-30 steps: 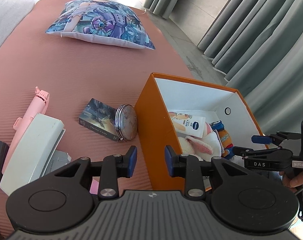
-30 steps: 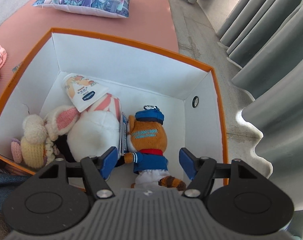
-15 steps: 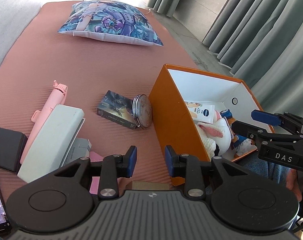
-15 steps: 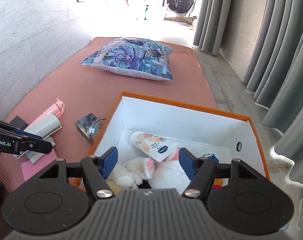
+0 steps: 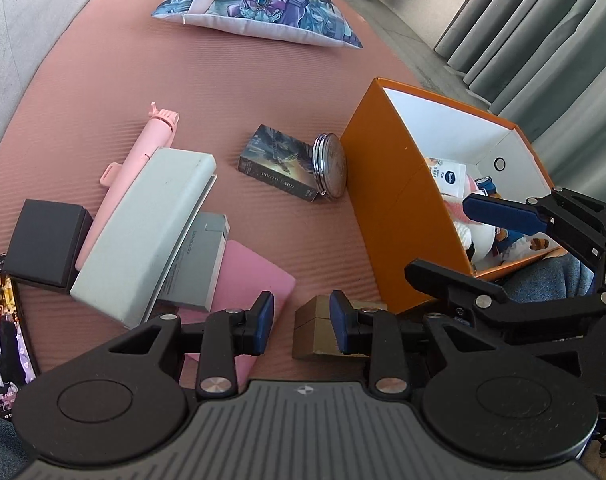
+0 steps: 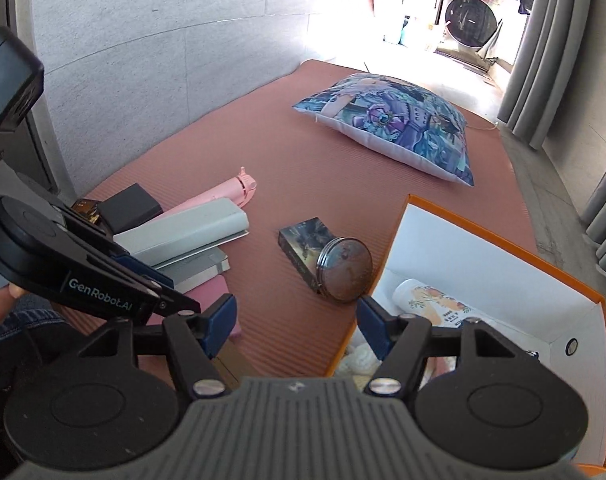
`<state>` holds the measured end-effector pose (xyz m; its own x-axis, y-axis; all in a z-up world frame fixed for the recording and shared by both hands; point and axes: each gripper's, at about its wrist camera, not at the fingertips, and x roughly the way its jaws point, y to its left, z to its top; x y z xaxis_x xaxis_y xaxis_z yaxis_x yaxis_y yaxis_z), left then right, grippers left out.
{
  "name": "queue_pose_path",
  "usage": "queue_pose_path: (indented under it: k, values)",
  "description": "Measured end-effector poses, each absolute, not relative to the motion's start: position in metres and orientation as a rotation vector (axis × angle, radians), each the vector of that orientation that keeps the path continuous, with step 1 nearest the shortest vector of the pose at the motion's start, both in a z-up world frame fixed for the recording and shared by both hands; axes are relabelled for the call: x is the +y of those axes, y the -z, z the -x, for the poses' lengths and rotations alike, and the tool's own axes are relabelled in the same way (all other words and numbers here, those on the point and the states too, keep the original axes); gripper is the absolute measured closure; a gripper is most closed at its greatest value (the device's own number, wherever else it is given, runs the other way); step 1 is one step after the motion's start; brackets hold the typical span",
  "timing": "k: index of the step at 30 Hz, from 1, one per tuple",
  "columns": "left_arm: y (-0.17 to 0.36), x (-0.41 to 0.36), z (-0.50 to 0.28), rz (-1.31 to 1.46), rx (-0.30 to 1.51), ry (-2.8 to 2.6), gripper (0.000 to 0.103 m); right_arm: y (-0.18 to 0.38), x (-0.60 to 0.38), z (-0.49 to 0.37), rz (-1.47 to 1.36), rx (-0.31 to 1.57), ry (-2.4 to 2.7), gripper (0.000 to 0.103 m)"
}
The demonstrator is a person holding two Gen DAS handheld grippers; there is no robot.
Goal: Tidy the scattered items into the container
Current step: 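Move both tools back toward the remaining items, left tool approaching the small brown box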
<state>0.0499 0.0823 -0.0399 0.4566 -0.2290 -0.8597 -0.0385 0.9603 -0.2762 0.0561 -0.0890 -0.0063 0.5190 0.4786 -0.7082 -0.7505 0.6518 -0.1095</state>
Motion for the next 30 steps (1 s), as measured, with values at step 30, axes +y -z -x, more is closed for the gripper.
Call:
queue_pose_path:
  k: [30]
  values:
    - [0.076,0.104,-0.048,0.335,1.278,0.106,0.064,0.062,-0.025,-0.064,0.959,0.995,-0.948,0.031]
